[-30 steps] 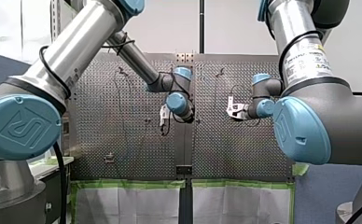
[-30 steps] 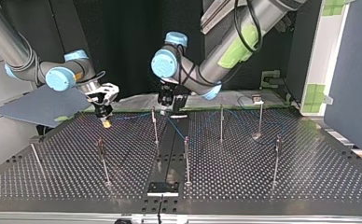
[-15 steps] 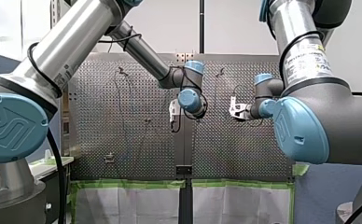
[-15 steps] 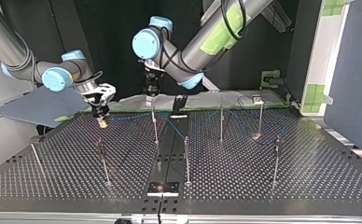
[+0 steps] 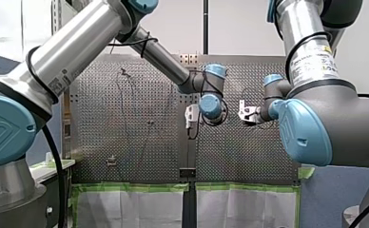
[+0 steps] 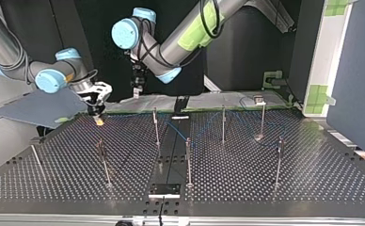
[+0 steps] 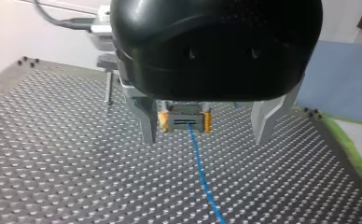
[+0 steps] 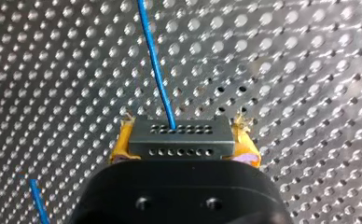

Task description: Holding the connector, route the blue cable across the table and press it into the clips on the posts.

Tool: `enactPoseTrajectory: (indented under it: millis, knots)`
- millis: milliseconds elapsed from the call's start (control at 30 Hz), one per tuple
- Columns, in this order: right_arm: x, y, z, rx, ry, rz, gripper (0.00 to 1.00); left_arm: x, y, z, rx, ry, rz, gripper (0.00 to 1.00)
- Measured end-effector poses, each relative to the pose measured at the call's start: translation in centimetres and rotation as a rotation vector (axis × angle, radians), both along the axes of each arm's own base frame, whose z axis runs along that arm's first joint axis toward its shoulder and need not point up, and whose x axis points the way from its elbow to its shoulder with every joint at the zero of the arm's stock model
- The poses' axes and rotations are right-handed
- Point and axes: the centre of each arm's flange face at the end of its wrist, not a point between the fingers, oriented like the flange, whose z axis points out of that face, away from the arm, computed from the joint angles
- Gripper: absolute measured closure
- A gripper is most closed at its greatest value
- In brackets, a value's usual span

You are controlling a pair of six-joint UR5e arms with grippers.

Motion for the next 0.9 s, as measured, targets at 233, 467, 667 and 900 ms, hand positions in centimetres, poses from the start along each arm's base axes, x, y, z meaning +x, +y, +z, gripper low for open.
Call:
enactPoseTrajectory:
  millis: [233,467,667,900]
  knots:
    - [-0.9,0.4,1.3,-0.001,0.008,0.013,1.0,0.5,-1.4,-1.9,0.01,0.022,0.014,0.0]
    - [-1.2,0.6,1.7,-0.002,-0.004,0.041,1.0,0.8,-2.7,-3.9,0.039,0.053,0.021,0.0]
    - [-1.3,0.7,1.7,0.0,-0.008,0.047,1.0,1.4,-3.6,-5.5,0.042,0.059,0.044,0.0]
    - [-1.3,0.7,1.7,0.001,-0.012,0.047,1.0,2.8,-5.1,-7.3,0.002,0.03,0.077,0.0]
